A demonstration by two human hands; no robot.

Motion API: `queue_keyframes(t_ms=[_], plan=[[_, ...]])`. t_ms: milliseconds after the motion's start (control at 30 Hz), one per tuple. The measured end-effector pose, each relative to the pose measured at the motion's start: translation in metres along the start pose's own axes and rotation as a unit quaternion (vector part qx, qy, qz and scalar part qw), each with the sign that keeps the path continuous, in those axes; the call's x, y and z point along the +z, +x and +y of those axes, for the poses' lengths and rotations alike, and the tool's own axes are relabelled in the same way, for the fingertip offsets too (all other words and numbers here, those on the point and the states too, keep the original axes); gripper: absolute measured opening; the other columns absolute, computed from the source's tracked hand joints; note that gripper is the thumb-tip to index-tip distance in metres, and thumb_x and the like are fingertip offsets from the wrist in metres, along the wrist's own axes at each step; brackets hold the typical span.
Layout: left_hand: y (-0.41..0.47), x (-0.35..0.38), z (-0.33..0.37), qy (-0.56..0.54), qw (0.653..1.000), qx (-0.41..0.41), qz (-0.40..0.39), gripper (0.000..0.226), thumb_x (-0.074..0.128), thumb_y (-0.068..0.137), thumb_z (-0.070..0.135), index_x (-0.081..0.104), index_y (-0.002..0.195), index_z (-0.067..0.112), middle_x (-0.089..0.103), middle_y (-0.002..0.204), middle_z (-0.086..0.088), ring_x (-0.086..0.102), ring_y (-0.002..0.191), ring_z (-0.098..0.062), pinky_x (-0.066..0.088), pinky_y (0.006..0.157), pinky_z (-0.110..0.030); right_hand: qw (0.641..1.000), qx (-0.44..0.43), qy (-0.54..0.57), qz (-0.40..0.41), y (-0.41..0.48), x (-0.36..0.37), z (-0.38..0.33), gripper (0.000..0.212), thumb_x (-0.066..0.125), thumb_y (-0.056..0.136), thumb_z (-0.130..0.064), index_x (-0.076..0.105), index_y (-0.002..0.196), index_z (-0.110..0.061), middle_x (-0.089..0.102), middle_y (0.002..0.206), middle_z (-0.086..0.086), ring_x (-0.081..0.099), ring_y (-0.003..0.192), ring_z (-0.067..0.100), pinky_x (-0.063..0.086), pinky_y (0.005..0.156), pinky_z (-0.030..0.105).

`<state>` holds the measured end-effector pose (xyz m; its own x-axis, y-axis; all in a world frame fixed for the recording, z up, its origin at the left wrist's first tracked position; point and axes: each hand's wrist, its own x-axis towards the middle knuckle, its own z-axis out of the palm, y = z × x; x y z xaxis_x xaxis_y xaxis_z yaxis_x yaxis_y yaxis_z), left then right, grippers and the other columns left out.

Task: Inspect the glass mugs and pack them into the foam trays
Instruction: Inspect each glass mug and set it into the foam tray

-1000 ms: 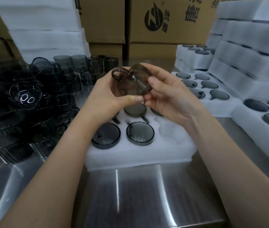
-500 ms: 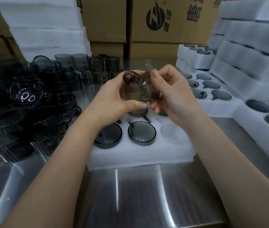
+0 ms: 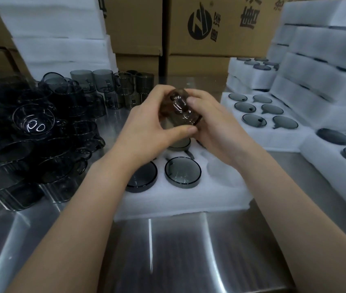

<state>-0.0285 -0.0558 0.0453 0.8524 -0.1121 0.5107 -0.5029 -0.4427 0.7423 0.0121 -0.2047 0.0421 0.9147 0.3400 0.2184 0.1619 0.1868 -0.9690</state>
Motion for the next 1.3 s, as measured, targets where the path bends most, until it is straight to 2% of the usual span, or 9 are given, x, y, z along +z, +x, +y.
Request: queue_keyframes(t_ms=[300,433,533,667,767,933,1000,1133,1300], plan=[[-0.002,-0.002,0.006,0.054,0.996,0.063,0.02,0.047,0.08,0.07,0.014,0.052,0.106,0.025,0.065,0.09,0.012,0.063,0.086,-0.005,0.052,0.075,-0.023,0.977,-0.116,-0.175,0.04,-0.009,0.006,-0.002,0.028,0.053,0.081,-0.062,0.068,0.089,-0.039,0.069,0.085,-0.017,0.065,0.088,0.007,0.052,0.077,0.035],[-0.003,0.0,0.006,0.04,0.996,0.077,0.018,0.049,0.082,0.072,0.012,0.051,0.106,0.029,0.062,0.09,0.017,0.061,0.086,0.001,0.045,0.075,-0.011,0.976,-0.122,-0.167,0.07,-0.01,0.009,-0.003,0.033,0.046,0.09,-0.057,0.071,0.083,-0.037,0.071,0.089,0.0,0.068,0.088,0.029,0.055,0.079,0.054],[-0.002,0.001,0.005,0.035,0.996,0.082,0.015,0.051,0.081,0.073,0.009,0.051,0.108,0.028,0.061,0.099,0.02,0.059,0.095,0.005,0.045,0.085,-0.013,0.986,-0.082,-0.121,0.084,-0.012,0.009,-0.007,0.043,0.042,0.095,-0.053,0.074,0.095,-0.024,0.074,0.094,0.011,0.072,0.088,0.03,0.06,0.072,0.047],[-0.003,0.002,0.002,0.035,0.995,0.092,-0.008,0.049,0.077,0.074,-0.001,0.053,0.117,0.009,0.053,0.134,0.014,0.04,0.138,-0.004,0.038,0.113,-0.031,0.998,-0.01,-0.005,0.069,-0.011,0.004,-0.013,0.045,0.039,0.104,-0.042,0.07,0.106,-0.009,0.074,0.095,0.019,0.073,0.087,0.032,0.059,0.066,0.043],[-0.004,0.003,0.004,0.017,0.994,0.109,-0.02,0.048,0.077,0.076,0.003,0.052,0.111,0.025,0.046,0.14,0.015,0.03,0.144,-0.006,0.033,0.117,-0.038,0.997,0.028,0.061,0.035,-0.008,-0.001,-0.013,0.044,0.038,0.105,-0.041,0.065,0.113,-0.008,0.074,0.099,0.018,0.073,0.086,0.029,0.058,0.068,0.042],[-0.004,0.0,0.003,-0.009,0.998,0.06,-0.013,0.082,0.084,0.069,0.003,0.04,0.133,0.03,0.052,0.133,0.019,0.045,0.119,0.019,0.043,0.093,-0.007,0.976,0.088,0.166,-0.107,-0.005,-0.004,-0.009,0.06,0.033,0.099,-0.056,0.054,0.134,-0.012,0.066,0.125,0.017,0.064,0.112,0.03,0.053,0.09,0.045],[-0.004,-0.002,0.003,-0.02,0.998,0.047,-0.029,0.091,0.087,0.067,0.008,0.038,0.14,0.032,0.05,0.132,0.022,0.04,0.122,0.022,0.038,0.091,-0.001,0.981,0.078,0.152,-0.093,-0.005,-0.004,-0.01,0.056,0.038,0.099,-0.054,0.059,0.127,-0.01,0.068,0.119,0.017,0.067,0.108,0.03,0.057,0.08,0.042],[-0.003,-0.004,0.008,0.027,0.998,0.025,-0.041,0.103,0.089,0.061,0.041,0.036,0.148,0.032,0.043,0.149,0.016,0.024,0.145,-0.003,0.026,0.119,-0.03,1.0,-0.028,0.01,-0.002,-0.007,-0.002,-0.005,0.038,0.052,0.097,-0.043,0.072,0.103,-0.012,0.075,0.101,0.01,0.072,0.095,0.022,0.057,0.074,0.032],[-0.003,0.007,0.01,0.092,0.996,0.017,0.002,0.095,0.084,0.069,0.032,0.034,0.15,0.024,0.058,0.133,0.012,0.042,0.112,0.015,0.028,0.089,0.007,0.976,-0.147,-0.149,0.053,-0.009,0.004,0.001,0.033,0.051,0.101,-0.028,0.073,0.076,-0.03,0.071,0.072,-0.01,0.064,0.069,0.0,0.048,0.061,0.015]])
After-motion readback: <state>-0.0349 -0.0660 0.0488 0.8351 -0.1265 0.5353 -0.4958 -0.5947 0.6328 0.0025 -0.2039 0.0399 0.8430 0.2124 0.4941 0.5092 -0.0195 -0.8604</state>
